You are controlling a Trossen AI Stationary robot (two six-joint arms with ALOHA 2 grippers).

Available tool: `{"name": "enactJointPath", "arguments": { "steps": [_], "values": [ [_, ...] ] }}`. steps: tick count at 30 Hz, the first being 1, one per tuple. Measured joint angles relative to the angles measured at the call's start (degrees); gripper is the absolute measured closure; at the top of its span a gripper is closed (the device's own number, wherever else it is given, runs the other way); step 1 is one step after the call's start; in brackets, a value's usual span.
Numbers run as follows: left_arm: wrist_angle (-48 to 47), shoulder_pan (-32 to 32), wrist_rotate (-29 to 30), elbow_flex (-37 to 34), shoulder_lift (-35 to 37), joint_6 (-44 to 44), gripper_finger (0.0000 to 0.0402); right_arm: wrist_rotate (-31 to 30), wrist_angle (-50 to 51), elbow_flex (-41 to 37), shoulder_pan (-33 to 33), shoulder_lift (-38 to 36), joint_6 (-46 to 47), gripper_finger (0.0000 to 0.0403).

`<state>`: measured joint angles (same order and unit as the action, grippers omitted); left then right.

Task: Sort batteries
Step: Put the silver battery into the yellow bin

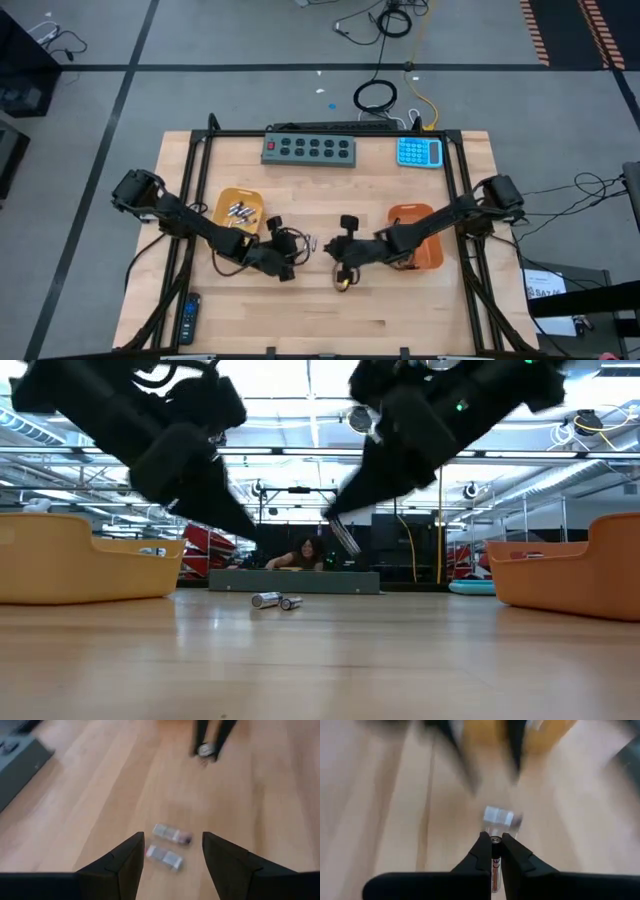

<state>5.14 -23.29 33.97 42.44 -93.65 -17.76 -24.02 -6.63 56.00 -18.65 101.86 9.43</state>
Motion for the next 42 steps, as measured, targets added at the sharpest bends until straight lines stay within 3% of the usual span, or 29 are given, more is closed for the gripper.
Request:
{"name": "enactJointPath", "arguments": {
  "steps": [3,7,13,22,24,27,28,35,42],
  "values": [
    [7.9,0.1,-0.7,-2.2,-0.3,0.3,0.0192,-4.6,-18.8,-6.8,-1.6,-0.7,-0.1,0.0402],
    [15.0,0.4,-2.6,-2.2,-1.2,0.7,0.0192,-7.8,-35.8,-12.5,-3.0,-0.4,-1.9,0.0402],
    [27.3,1.9,-7.7,-2.1,-2.0,2.2,0.0190,-12.1,-49.8,-14.9,-4.5,2.1,-7.6,0.0403],
    [30.8,5.1,-7.4,-1.3,-2.0,9.2,0.0196,-11.2,-55.5,-14.7,-4.2,3.3,-8.5,0.0403],
    [30.4,5.7,-8.2,-1.2,-2.0,9.9,0.0233,-11.3,-55.9,-14.7,-4.1,3.3,-8.7,0.0402],
    [30.2,6.4,-11.0,-1.2,-2.0,12.3,0.0350,-11.7,-56.2,-14.7,-4.0,3.3,-8.7,0.0393],
    [30.3,6.5,-11.1,-1.2,-2.0,12.7,0.0366,-11.7,-56.2,-14.7,-4.0,3.3,-8.6,0.0388],
    [27.8,6.1,-8.6,-1.1,-0.2,11.0,0.0366,-9.8,-56.1,-14.6,-2.8,3.3,-8.7,0.0305],
    [6.8,2.1,5.1,-1.2,8.6,2.2,0.0366,2.4,-55.5,-14.6,3.0,3.3,-7.3,0.0212]
  ]
}}
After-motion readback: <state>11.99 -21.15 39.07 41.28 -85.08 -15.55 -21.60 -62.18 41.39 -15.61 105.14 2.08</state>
